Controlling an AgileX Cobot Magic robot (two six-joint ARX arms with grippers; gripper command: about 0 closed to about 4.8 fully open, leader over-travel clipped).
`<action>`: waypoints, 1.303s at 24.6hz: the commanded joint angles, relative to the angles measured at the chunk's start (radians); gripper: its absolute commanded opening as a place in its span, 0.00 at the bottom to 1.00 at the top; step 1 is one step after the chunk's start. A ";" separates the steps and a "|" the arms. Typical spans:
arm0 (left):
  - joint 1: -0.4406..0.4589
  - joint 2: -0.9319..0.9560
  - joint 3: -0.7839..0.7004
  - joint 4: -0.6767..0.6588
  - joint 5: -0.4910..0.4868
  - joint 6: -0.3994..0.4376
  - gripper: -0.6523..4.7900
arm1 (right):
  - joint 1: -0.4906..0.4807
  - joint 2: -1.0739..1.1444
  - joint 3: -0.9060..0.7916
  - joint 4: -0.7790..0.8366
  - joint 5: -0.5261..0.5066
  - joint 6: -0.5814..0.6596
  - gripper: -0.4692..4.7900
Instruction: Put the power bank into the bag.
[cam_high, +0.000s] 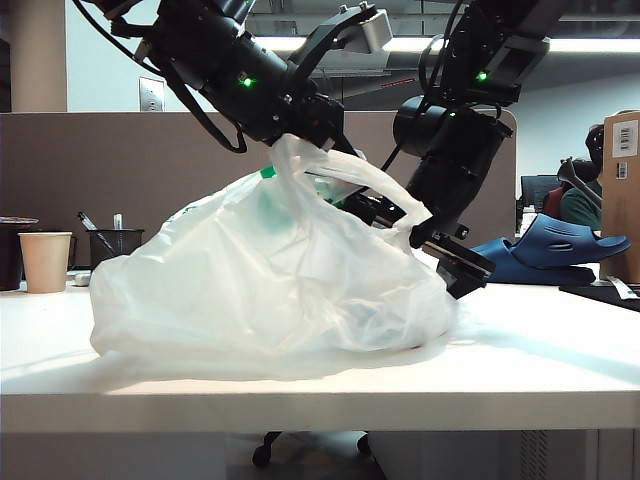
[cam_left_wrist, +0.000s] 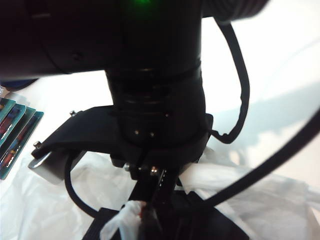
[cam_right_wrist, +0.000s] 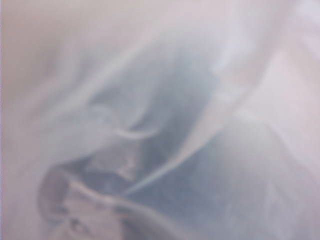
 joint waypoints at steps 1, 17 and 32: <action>0.000 -0.003 0.002 0.010 -0.073 -0.006 0.11 | 0.000 -0.020 0.003 -0.029 -0.009 -0.006 1.00; 0.008 -0.003 0.002 0.064 -0.341 -0.006 0.11 | -0.022 -0.142 0.003 -0.163 0.028 -0.066 1.00; 0.022 -0.037 0.002 0.156 -0.403 -0.006 0.11 | -0.059 -0.209 0.002 -0.225 0.188 -0.115 1.00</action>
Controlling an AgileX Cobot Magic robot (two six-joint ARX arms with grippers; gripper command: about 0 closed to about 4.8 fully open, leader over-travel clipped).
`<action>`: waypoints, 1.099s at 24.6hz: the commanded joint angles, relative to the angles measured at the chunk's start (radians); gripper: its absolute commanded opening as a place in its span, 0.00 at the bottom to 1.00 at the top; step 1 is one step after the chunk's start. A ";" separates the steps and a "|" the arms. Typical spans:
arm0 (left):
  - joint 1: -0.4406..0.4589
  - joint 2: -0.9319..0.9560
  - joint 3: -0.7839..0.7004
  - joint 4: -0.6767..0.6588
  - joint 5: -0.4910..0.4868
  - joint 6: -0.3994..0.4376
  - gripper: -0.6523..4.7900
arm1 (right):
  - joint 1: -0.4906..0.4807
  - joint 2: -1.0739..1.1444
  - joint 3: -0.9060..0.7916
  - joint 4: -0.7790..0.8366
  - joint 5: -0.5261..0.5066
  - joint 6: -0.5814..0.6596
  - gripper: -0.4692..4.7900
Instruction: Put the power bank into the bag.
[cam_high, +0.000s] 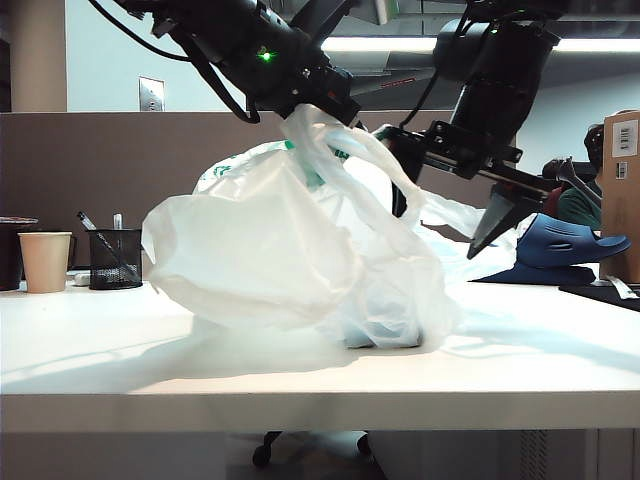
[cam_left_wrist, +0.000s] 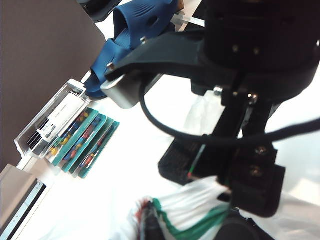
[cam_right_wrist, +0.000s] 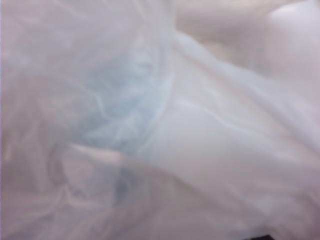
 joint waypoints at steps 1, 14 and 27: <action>0.030 -0.038 -0.003 0.018 -0.141 0.008 0.11 | -0.013 -0.021 0.000 -0.058 0.016 -0.053 1.00; 0.030 -0.204 -0.003 0.027 -0.138 0.008 0.28 | -0.016 0.006 -0.001 0.041 0.065 -0.040 1.00; 0.030 -0.208 -0.003 -0.192 -0.045 -0.074 0.69 | -0.013 0.012 0.000 0.047 0.014 0.008 1.00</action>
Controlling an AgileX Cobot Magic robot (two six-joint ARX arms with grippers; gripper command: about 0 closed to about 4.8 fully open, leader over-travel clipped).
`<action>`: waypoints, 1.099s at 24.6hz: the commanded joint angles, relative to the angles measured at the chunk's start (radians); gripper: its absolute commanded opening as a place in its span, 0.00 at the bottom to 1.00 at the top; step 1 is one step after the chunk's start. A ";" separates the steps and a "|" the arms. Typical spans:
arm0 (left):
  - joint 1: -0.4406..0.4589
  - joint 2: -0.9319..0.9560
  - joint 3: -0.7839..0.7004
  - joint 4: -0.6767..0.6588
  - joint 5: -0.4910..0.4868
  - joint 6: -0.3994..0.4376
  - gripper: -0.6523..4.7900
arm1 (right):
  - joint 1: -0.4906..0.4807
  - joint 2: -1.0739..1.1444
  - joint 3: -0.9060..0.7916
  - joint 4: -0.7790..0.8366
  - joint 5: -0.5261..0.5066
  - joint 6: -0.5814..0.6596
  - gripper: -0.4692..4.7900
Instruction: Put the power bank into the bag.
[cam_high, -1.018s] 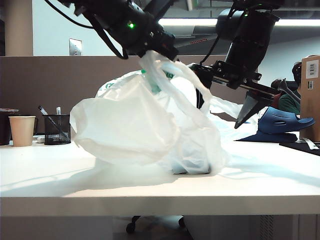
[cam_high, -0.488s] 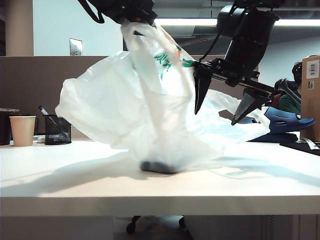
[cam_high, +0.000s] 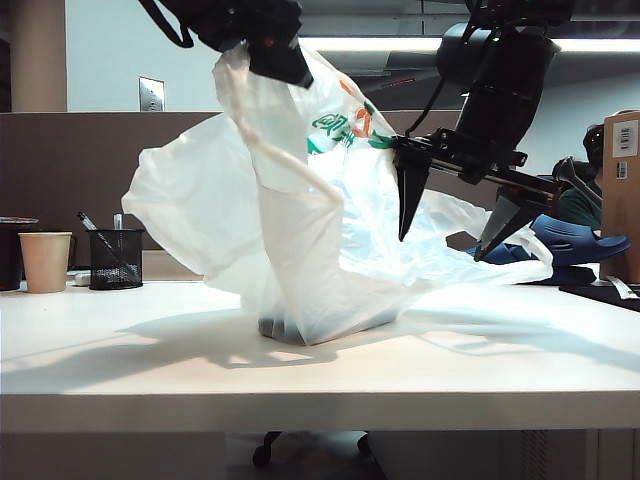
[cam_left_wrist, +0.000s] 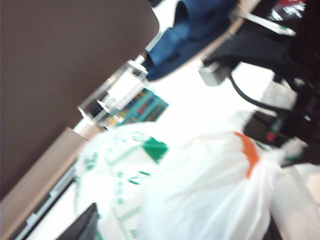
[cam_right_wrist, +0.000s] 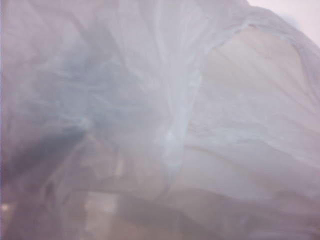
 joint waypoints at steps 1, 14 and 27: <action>0.000 -0.005 0.007 -0.040 0.009 -0.005 0.76 | 0.001 -0.003 0.001 0.006 -0.015 0.005 1.00; 0.000 -0.005 0.007 -0.196 0.103 -0.006 0.87 | 0.001 -0.003 0.001 0.118 -0.048 0.039 1.00; 0.000 -0.006 0.007 -0.269 0.211 -0.006 0.87 | 0.000 -0.003 0.002 0.269 -0.053 0.058 1.00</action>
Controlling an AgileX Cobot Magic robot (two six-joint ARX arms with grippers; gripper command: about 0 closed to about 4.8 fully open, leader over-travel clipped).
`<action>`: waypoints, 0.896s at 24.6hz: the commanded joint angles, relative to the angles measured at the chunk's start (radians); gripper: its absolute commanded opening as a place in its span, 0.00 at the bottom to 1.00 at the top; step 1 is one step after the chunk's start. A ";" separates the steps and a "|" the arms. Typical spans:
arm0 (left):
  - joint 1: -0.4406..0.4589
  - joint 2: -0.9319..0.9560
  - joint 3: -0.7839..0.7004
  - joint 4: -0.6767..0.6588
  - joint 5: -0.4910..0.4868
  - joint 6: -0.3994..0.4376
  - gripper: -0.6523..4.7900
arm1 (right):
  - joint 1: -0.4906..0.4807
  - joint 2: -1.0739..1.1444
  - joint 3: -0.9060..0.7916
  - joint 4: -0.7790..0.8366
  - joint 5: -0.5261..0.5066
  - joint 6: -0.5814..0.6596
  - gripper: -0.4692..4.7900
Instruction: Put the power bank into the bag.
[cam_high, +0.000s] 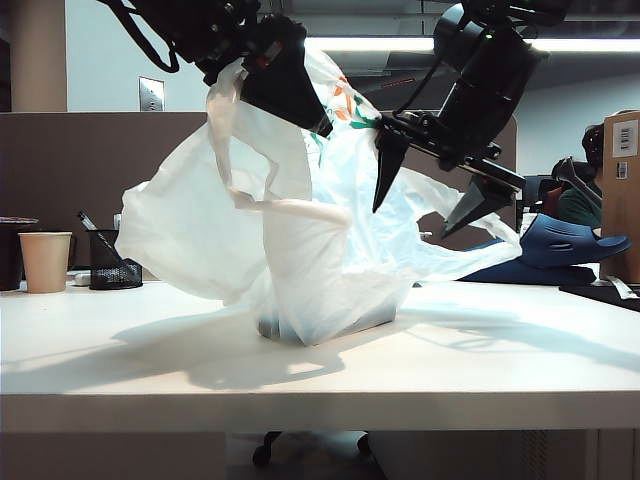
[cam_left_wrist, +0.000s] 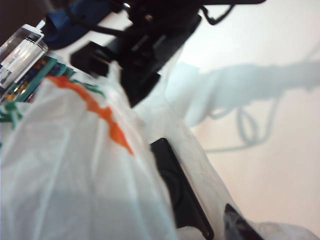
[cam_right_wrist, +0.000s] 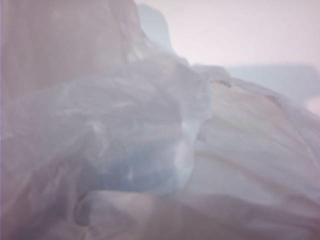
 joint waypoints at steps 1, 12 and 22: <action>0.000 -0.006 0.007 -0.027 0.008 -0.003 0.87 | 0.000 -0.003 0.003 0.058 -0.005 0.006 1.00; 0.003 -0.006 0.007 -0.044 0.003 -0.002 0.87 | -0.012 -0.004 0.114 0.026 -0.001 0.009 1.00; 0.003 -0.057 0.007 -0.035 0.004 -0.003 0.87 | -0.026 -0.036 0.133 -0.048 -0.011 -0.006 1.00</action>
